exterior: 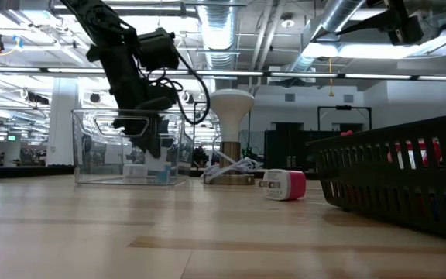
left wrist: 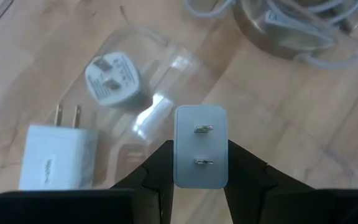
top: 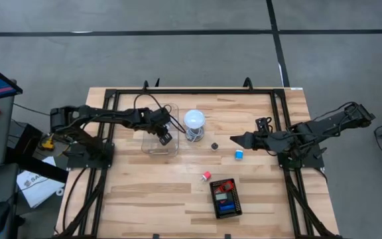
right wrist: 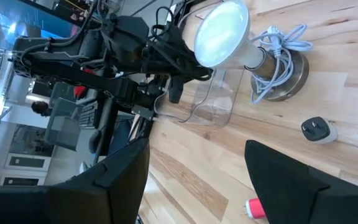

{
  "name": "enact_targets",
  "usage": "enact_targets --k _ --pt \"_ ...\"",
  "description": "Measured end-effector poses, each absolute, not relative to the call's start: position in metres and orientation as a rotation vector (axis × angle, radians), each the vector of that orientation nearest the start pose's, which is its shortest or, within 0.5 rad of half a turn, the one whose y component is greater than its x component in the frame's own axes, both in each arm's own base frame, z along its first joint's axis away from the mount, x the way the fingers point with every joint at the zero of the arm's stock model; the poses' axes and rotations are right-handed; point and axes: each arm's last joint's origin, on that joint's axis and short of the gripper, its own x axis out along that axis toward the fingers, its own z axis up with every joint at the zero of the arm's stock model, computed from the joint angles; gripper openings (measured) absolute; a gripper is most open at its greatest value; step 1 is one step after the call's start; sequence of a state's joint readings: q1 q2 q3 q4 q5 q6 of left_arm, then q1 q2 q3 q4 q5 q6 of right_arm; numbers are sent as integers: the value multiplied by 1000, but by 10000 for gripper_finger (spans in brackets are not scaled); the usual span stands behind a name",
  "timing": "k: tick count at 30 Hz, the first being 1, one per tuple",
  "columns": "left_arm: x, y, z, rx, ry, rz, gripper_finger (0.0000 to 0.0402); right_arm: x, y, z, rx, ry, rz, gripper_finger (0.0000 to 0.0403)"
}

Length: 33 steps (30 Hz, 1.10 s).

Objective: Pick & Place Office items
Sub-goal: Put the white charger adapter into the transparent bin, then put the blue charger adapter into the transparent bin

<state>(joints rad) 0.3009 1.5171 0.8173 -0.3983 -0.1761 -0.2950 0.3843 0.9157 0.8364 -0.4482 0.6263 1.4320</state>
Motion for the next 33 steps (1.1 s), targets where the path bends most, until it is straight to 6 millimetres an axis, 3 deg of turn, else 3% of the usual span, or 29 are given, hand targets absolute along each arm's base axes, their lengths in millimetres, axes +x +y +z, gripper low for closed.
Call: enact_targets --k 8,14,17,20,25,28,33 --pt "261 89 170 -334 1034 599 96 180 55 307 1135 208 -507 256" --pt "260 89 172 -323 1027 612 225 180 55 307 1130 209 -505 256" --pt "256 89 182 -312 996 603 263 180 55 307 1124 212 -506 256" --pt "248 86 199 -301 947 594 268 179 55 306 1106 235 -495 256" --pt "225 73 242 -312 799 530 243 180 56 302 1077 298 -482 256" --pt "208 60 266 -352 690 488 227 179 52 293 1129 361 -570 256" --pt "185 29 303 -393 486 247 212 177 52 269 1218 524 -762 256"
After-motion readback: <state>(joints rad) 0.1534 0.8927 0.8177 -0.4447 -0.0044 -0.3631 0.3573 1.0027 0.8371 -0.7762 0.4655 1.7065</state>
